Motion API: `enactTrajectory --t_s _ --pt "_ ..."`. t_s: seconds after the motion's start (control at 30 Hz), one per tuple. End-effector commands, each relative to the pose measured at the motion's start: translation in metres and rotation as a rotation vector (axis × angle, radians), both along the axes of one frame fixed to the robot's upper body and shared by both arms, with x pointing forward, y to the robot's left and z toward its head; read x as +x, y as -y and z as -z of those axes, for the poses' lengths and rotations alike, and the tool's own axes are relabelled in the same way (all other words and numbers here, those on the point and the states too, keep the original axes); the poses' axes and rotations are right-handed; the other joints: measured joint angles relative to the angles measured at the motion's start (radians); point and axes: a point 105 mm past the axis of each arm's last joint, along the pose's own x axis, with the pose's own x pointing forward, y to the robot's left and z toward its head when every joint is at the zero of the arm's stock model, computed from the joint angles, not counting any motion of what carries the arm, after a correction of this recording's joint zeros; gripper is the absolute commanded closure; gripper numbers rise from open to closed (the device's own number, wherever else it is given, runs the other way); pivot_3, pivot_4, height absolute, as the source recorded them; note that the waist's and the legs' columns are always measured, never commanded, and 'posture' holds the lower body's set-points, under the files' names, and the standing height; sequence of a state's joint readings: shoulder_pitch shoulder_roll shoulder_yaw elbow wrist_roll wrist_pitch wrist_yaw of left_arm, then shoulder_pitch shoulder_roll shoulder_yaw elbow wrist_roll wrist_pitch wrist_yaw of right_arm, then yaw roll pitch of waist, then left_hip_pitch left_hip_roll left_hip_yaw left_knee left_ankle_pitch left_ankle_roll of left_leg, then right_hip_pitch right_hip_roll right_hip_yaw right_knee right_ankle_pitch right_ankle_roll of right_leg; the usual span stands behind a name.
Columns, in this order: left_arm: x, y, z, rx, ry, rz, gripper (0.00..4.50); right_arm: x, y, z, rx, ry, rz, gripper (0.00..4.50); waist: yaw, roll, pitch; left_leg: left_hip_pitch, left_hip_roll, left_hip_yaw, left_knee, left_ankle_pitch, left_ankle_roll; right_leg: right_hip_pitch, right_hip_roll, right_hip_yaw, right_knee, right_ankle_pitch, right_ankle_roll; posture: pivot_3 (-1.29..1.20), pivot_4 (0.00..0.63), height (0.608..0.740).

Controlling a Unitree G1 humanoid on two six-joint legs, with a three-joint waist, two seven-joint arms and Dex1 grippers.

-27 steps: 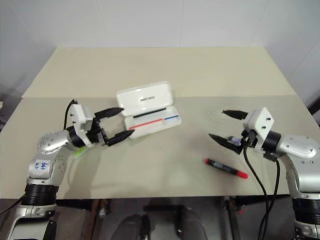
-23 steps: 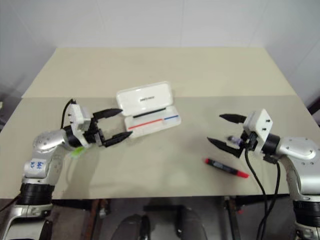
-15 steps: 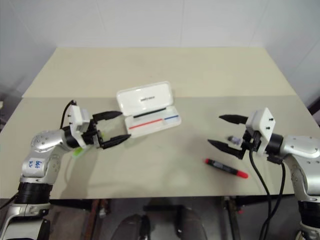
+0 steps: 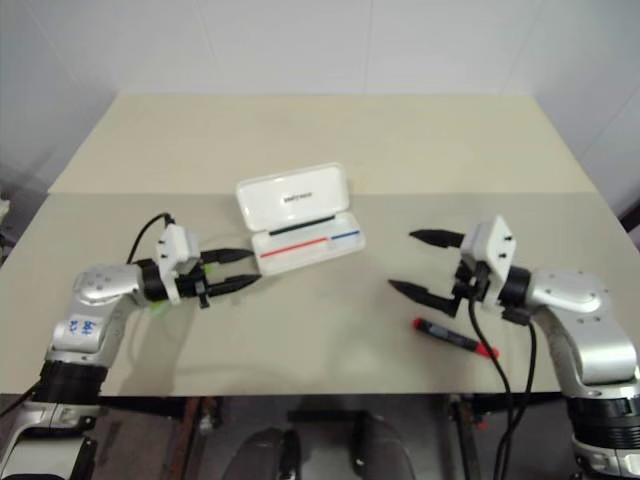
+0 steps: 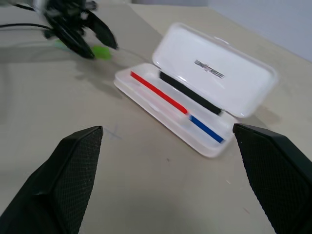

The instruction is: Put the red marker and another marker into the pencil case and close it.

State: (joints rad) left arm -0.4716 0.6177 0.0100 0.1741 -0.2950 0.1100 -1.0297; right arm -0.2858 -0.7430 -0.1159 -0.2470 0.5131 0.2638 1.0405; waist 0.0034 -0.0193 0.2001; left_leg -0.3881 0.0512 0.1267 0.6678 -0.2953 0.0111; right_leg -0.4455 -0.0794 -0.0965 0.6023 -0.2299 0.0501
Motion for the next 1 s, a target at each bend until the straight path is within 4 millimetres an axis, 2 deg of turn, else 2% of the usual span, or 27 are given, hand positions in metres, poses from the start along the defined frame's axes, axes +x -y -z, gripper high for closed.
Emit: enactTrajectory --t_s 0.03,0.13,0.43,0.67,0.87,1.0 --pt "0.009 0.016 -0.003 0.05 0.015 0.032 2.27 -0.008 -0.015 -0.013 0.012 0.062 -0.063 0.0 0.005 0.0 0.0 -0.001 0.0 0.0 0.0 0.0 0.0 0.0 0.0 0.0 0.0 0.0 0.0 0.0 0.15 0.74" --pt "0.018 0.02 -0.003 0.065 0.016 0.03 2.27 -0.01 -0.026 -0.014 0.029 0.074 -0.074 0.0 0.007 0.0 0.0 -0.001 -0.001 0.0 0.001 0.0 0.001 0.0 0.0 0.0 0.0 0.0 0.0 0.0 0.15 0.74" --pt "0.029 0.037 0.009 0.15 -0.045 0.077 2.27 -0.015 -0.031 -0.017 0.067 0.102 -0.05 0.0 0.009 0.0 0.0 -0.001 -0.002 0.0 0.001 0.0 0.0 0.0 0.0 -0.001 0.001 0.0 0.0 0.0 0.15 0.74" --pt "0.037 0.028 0.022 0.235 -0.116 0.049 2.27 -0.019 -0.039 -0.02 0.075 0.119 -0.056 0.0 0.009 0.0 0.0 -0.001 -0.002 -0.001 0.002 0.0 0.0 0.0 0.0 -0.001 0.001 0.0 0.0 0.0 0.15 0.74" --pt "0.041 0.029 0.026 0.279 -0.138 0.054 2.27 -0.02 -0.041 -0.024 0.081 0.137 -0.053 0.0 0.006 0.0 0.0 -0.001 -0.002 -0.001 0.003 0.0 0.0 0.0 0.0 -0.001 0.003 0.0 0.0 0.0 0.15 0.74" --pt "0.044 0.032 0.029 0.384 -0.14 0.081 2.27 -0.02 -0.042 -0.027 0.083 0.151 -0.053 0.0 0.007 0.0 0.0 -0.001 -0.002 -0.001 0.006 0.0 0.001 0.0 0.0 -0.001 0.004 0.0 0.0 0.0 0.15 0.74"
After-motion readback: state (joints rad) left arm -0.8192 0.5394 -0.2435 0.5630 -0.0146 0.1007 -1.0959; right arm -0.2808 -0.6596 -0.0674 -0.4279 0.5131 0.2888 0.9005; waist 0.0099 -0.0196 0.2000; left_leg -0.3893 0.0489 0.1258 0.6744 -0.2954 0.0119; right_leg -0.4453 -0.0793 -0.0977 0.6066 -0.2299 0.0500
